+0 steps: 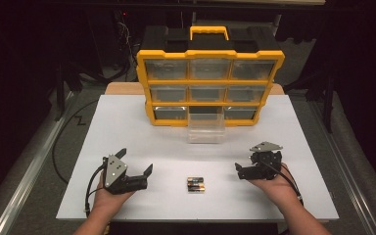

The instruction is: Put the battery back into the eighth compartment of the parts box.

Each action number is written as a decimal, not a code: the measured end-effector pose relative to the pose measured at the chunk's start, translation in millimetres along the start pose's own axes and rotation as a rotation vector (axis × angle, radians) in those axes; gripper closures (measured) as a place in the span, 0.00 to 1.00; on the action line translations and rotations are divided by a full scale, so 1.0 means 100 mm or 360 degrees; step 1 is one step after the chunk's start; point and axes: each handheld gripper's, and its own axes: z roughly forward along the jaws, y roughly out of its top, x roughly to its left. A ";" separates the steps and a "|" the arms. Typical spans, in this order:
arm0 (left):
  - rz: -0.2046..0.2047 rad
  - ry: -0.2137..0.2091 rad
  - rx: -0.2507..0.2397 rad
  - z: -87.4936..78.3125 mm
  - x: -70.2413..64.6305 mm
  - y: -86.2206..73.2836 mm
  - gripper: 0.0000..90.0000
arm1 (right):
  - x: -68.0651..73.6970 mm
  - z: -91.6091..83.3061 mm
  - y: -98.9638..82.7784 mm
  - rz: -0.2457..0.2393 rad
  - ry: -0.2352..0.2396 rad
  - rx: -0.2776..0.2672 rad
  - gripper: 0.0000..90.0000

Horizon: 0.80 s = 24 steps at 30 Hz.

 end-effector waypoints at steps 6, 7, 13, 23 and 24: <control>-0.0003 0.0003 0.0000 -0.01 0.01 0.00 0.01 | 0.00 0.00 0.06 -0.0057 0.0028 0.0110 0.01; -0.0004 0.0003 0.0004 -0.01 0.01 0.00 0.01 | 0.00 0.00 0.06 -0.0059 0.0032 0.0115 0.01; -0.0001 -0.0006 0.0009 0.01 0.00 0.00 0.01 | 0.03 0.01 0.12 -0.0102 0.0036 0.0213 0.01; 0.0000 -0.0015 0.0005 0.01 0.00 0.00 0.01 | 0.05 0.04 0.20 -0.0155 0.0088 0.0410 0.01; 0.0000 -0.0013 0.0005 0.01 0.00 0.00 0.01 | 0.05 0.05 0.20 -0.0153 0.0093 0.0421 0.01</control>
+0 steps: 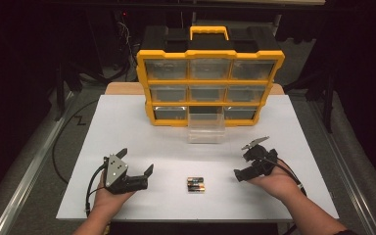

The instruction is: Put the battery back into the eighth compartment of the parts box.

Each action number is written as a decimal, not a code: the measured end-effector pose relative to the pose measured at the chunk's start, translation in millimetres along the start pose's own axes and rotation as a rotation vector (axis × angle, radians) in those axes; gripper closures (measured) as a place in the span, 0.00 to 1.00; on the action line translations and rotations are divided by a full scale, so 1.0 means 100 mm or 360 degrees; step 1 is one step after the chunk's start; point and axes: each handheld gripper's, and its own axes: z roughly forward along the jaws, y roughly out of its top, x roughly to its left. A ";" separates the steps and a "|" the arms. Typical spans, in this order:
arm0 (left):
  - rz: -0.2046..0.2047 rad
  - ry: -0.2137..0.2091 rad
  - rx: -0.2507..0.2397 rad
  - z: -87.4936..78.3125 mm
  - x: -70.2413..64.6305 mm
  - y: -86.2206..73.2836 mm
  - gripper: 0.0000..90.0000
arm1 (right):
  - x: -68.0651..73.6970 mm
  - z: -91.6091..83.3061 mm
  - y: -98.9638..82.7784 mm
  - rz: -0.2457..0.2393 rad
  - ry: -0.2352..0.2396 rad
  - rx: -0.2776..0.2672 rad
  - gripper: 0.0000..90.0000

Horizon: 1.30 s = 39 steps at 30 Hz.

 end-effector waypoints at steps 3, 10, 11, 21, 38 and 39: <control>0.0003 -0.0001 0.0000 -0.01 0.00 0.00 0.01 | 0.00 0.02 0.01 -0.0007 -0.0004 0.0055 0.01; 0.0001 -0.0004 -0.0002 -0.01 0.01 0.00 0.01 | -0.01 0.05 0.03 -0.0046 0.0046 0.0173 0.01; -0.0003 -0.0003 -0.0006 -0.01 0.01 0.00 0.01 | -0.01 0.05 0.03 -0.0037 0.0051 0.0197 0.01; -0.0005 -0.0002 -0.0009 -0.01 0.01 0.00 0.01 | -0.04 0.07 0.10 -0.0062 0.0114 0.0395 0.01; -0.0003 -0.0005 -0.0018 -0.02 0.01 0.01 0.01 | -0.02 0.08 0.24 -0.0169 0.0195 0.0608 0.03; 0.0005 -0.0006 -0.0014 -0.02 0.01 0.01 0.01 | -0.02 0.09 0.25 -0.0203 0.0199 0.0622 0.03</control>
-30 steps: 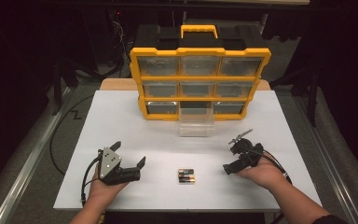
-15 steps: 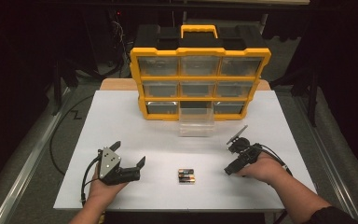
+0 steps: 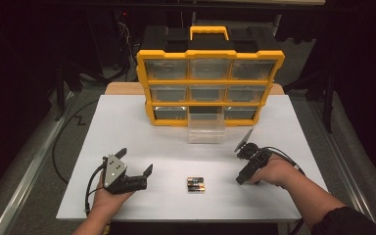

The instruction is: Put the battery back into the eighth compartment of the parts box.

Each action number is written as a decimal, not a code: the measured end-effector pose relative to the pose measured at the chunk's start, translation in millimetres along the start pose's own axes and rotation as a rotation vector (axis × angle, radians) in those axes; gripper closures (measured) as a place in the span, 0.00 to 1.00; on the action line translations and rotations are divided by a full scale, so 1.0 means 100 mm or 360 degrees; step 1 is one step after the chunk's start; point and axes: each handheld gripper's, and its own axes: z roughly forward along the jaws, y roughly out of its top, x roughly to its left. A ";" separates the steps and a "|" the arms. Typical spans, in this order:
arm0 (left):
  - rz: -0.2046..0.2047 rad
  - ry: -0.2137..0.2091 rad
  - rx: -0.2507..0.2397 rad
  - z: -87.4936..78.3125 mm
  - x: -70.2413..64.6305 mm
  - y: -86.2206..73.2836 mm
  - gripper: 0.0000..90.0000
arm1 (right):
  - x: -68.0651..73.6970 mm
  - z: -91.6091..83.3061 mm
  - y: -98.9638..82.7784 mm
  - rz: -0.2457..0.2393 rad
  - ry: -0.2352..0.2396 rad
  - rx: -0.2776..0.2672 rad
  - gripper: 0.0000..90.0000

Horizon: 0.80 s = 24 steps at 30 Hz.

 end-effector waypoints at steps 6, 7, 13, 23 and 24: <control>-0.0001 -0.0002 0.0001 0.00 0.00 0.00 0.01 | 0.03 0.02 0.05 -0.0070 0.0051 0.0070 0.01; -0.0001 -0.0003 0.0002 0.00 0.00 0.00 0.01 | 0.03 0.02 0.06 -0.0087 0.0055 0.0068 0.01; -0.0002 -0.0009 0.0000 0.00 0.00 0.00 0.01 | 0.08 0.04 0.09 -0.0158 0.0088 0.0082 0.01; -0.0001 -0.0016 -0.0001 0.00 -0.01 0.00 0.01 | 0.23 0.03 0.17 -0.0406 0.0081 0.0063 0.02; -0.0002 -0.0017 -0.0001 0.00 -0.01 0.00 0.01 | 0.24 0.02 0.18 -0.0423 0.0066 0.0060 0.02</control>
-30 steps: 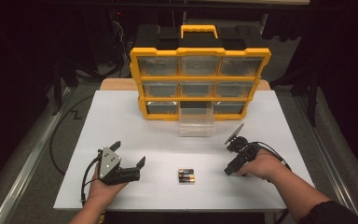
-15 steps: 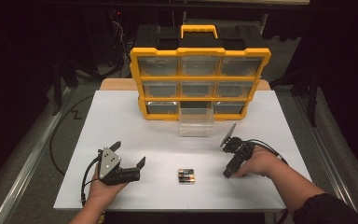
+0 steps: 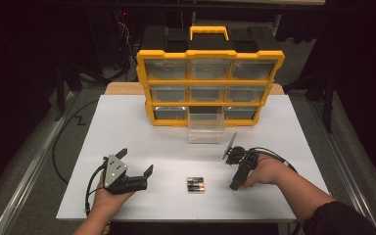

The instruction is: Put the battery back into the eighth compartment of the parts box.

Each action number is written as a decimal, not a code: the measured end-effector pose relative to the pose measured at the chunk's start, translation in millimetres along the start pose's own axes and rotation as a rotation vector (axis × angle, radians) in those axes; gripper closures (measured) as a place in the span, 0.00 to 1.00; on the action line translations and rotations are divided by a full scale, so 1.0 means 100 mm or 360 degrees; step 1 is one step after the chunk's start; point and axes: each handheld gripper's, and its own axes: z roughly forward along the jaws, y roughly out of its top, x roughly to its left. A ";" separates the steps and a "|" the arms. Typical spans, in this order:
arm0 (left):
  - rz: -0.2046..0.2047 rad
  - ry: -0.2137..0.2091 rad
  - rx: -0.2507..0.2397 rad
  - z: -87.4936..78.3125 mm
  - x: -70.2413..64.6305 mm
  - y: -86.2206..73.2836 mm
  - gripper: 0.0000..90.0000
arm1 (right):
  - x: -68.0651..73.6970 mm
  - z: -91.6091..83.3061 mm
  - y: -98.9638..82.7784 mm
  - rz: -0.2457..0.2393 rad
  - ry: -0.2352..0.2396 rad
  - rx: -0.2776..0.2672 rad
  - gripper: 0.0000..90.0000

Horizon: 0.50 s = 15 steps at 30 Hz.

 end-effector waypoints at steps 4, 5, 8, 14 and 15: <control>-0.0001 -0.0002 -0.0003 0.00 0.00 0.00 0.01 | 0.07 -0.02 0.05 -0.0060 -0.0016 -0.0017 0.03; 0.0000 -0.0003 -0.0003 0.00 0.00 0.00 0.01 | 0.08 -0.02 0.06 -0.0073 -0.0020 -0.0020 0.03; 0.0003 -0.0002 -0.0005 0.00 -0.01 0.00 0.01 | 0.14 -0.03 0.10 -0.0137 -0.0031 -0.0023 0.03; 0.0003 0.0000 -0.0005 0.00 0.00 0.00 0.01 | 0.27 -0.02 0.16 -0.0295 -0.0060 -0.0031 0.05; 0.0002 -0.0001 -0.0006 0.00 0.00 0.00 0.01 | 0.30 -0.02 0.17 -0.0327 -0.0061 -0.0029 0.05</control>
